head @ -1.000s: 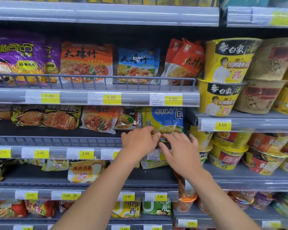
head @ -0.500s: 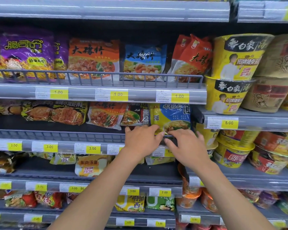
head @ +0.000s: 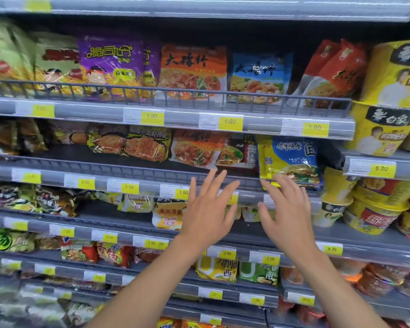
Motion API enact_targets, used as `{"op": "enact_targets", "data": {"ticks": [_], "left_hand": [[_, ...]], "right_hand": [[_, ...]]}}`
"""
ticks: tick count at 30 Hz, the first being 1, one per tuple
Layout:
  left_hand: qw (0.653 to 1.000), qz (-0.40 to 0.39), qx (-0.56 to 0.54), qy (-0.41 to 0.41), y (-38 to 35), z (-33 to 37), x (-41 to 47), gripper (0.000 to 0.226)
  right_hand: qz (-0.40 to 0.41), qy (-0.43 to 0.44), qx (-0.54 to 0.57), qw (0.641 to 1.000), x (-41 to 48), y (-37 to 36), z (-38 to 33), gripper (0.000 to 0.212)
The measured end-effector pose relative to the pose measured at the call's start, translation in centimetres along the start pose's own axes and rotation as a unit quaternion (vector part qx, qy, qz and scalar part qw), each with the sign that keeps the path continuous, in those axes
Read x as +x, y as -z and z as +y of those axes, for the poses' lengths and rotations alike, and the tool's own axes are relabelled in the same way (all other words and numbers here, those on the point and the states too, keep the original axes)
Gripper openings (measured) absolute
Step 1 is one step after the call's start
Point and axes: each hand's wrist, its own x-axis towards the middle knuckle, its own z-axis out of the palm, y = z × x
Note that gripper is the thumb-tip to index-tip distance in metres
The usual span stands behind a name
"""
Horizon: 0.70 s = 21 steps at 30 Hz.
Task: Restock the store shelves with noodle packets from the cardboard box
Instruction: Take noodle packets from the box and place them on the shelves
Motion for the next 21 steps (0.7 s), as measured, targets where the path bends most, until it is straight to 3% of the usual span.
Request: {"op": "enact_targets", "data": {"ticks": [7,14,21], "left_hand": [[0.999,-0.024,0.005,0.034,3.1,-7.5,-7.3,0.054],[0.995,-0.054,0.027,0.078,6.2,-15.7,-17.3,0.057],[0.989,-0.096,0.017,0.108,5.4,-20.5,-26.6,0.06]], "right_hand": [[-0.021,0.026,0.03,0.999,-3.0,-2.6,-8.7,0.054],[-0.092,0.035,0.041,0.994,-8.5,-5.6,-18.1,0.063],[-0.161,0.028,0.037,0.986,-15.1,-9.3,-22.7,0.067]]}}
